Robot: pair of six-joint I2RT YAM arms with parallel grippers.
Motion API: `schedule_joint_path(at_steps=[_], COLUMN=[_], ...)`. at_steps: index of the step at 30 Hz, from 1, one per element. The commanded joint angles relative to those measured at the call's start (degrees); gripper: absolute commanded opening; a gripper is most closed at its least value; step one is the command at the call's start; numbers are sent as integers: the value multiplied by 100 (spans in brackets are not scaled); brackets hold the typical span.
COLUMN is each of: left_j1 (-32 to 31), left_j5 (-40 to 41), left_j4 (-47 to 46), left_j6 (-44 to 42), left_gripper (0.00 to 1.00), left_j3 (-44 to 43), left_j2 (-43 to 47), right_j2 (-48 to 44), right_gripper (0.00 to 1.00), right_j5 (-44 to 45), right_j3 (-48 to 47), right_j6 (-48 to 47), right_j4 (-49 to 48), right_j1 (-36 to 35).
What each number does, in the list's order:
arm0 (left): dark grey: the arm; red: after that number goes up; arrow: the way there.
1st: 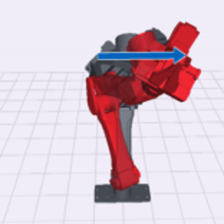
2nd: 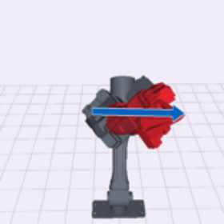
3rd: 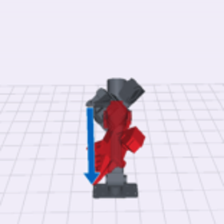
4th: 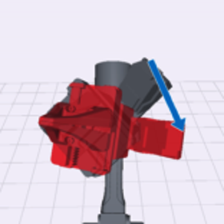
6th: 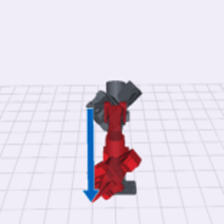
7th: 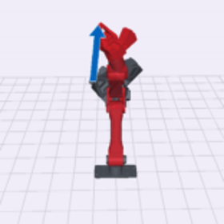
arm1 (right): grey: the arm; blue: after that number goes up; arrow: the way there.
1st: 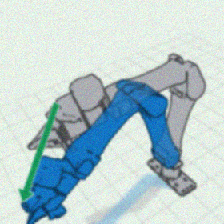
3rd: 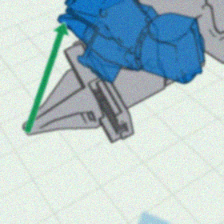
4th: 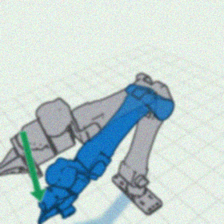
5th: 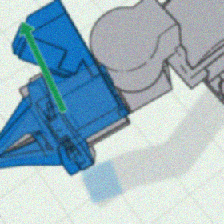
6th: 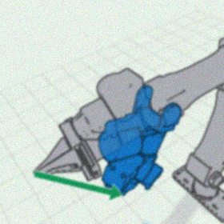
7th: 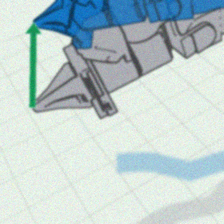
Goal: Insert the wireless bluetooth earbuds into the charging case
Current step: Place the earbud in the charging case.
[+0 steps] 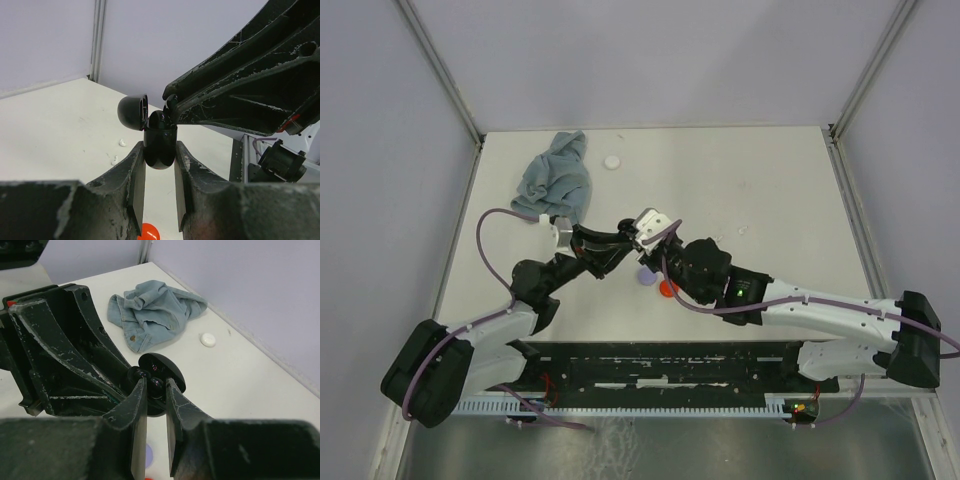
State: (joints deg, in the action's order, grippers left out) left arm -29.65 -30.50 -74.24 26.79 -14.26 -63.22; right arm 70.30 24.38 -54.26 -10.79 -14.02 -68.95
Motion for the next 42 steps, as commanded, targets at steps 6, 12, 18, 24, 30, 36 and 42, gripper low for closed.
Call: schedule_joint_path(at_steps=[6, 12, 18, 24, 30, 36, 42], left_j1=[-8, -6, -6, -8, -6, -6, -6], left_j5=[167, 92, 9, -11, -86, -105, -135], left_j4=[-460, -543, -495, -255, -138, -120, -141], left_j6=[185, 60, -296, -781, -951, -965, -956], left_gripper=[3, 3, 3, 3, 3, 3, 3], left_j3=[-208, -132, -11, 29, 11, 9, 26], left_j2=[23, 85, 148, 178, 199, 211, 243], right_j2=[-244, -446, -707, -657, -369, -165, -306], right_gripper=[29, 47, 58, 68, 72, 73, 73], right_j5=[-357, 17, 133, 369, 504, 575, 538], right_j3=[115, 173, 66, -338, -659, -777, -540], right_j6=[197, 178, 419, 940, 1352, 1476, 1469], right_j4=[-279, -134, 168, 721, 965, 1269, 1339], right_j1=[-53, -40, -32, 25, 105, 275, 488])
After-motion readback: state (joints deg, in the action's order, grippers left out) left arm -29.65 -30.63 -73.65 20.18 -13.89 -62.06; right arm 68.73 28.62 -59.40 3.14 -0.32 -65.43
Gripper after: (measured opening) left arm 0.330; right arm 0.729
